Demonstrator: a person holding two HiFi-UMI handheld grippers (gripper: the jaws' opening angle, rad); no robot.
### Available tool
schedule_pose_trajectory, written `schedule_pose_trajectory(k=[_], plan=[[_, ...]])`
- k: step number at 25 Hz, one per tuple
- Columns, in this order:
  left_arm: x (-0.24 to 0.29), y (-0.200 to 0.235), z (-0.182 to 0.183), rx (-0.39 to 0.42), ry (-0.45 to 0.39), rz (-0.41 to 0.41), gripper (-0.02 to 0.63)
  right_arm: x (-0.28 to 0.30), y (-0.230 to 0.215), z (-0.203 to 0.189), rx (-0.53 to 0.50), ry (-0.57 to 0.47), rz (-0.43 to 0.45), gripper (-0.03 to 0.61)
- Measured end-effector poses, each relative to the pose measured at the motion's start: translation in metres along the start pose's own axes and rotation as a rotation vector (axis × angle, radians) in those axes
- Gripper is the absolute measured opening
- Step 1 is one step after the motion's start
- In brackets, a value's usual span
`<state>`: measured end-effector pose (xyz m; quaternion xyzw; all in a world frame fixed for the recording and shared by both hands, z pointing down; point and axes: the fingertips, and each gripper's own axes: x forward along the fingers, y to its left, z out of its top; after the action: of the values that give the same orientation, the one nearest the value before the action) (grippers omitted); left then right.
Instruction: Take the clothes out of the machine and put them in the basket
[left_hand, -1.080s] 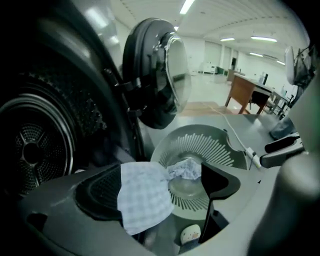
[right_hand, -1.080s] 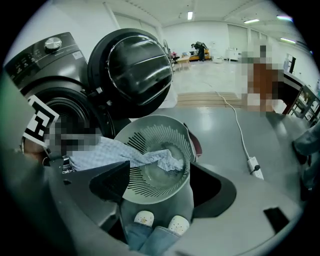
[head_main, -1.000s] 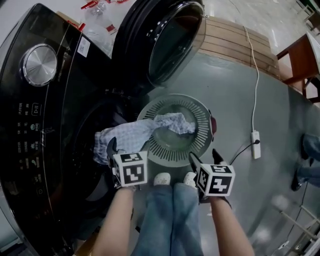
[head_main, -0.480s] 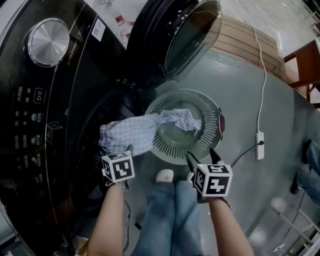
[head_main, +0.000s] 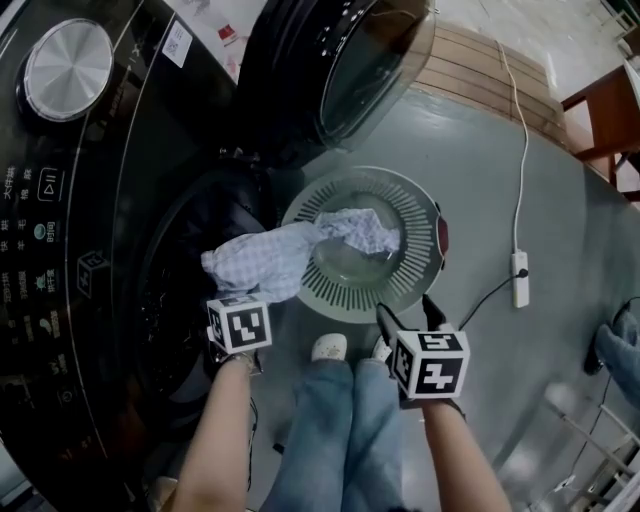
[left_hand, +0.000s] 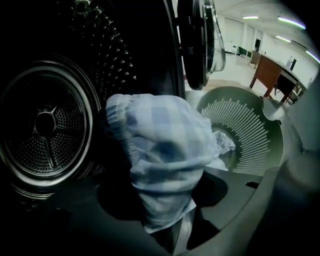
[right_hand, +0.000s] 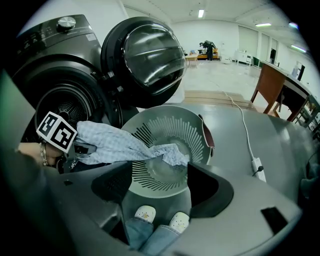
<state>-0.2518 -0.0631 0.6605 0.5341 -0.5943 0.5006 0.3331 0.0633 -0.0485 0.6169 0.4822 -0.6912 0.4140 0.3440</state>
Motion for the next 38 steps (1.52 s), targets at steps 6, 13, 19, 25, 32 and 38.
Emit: schedule_pose_trajectory(k=[6, 13, 19, 25, 32, 38], plan=[[-0.040, -0.066, 0.026, 0.020, -0.093, -0.142, 0.189, -0.015, -0.010, 0.001, 0.012, -0.015, -0.026, 0.336], [-0.084, -0.164, 0.078, -0.021, -0.247, -0.494, 0.186, -0.023, -0.029, 0.008, 0.038, -0.041, -0.052, 0.328], [-0.098, -0.205, 0.102, -0.005, -0.302, -0.615, 0.231, -0.028, -0.045, 0.003, 0.076, -0.045, -0.075, 0.325], [-0.079, -0.191, 0.097, -0.003, -0.289, -0.512, 0.492, -0.026, -0.049, 0.000, 0.093, -0.044, -0.072, 0.324], [-0.040, -0.141, 0.074, 0.141, -0.223, -0.326, 0.492, -0.013, -0.046, -0.005, 0.083, -0.024, -0.057, 0.322], [-0.008, -0.067, 0.076, 0.189, -0.204, -0.087, 0.492, 0.001, -0.030, -0.007, 0.046, -0.001, -0.027, 0.321]])
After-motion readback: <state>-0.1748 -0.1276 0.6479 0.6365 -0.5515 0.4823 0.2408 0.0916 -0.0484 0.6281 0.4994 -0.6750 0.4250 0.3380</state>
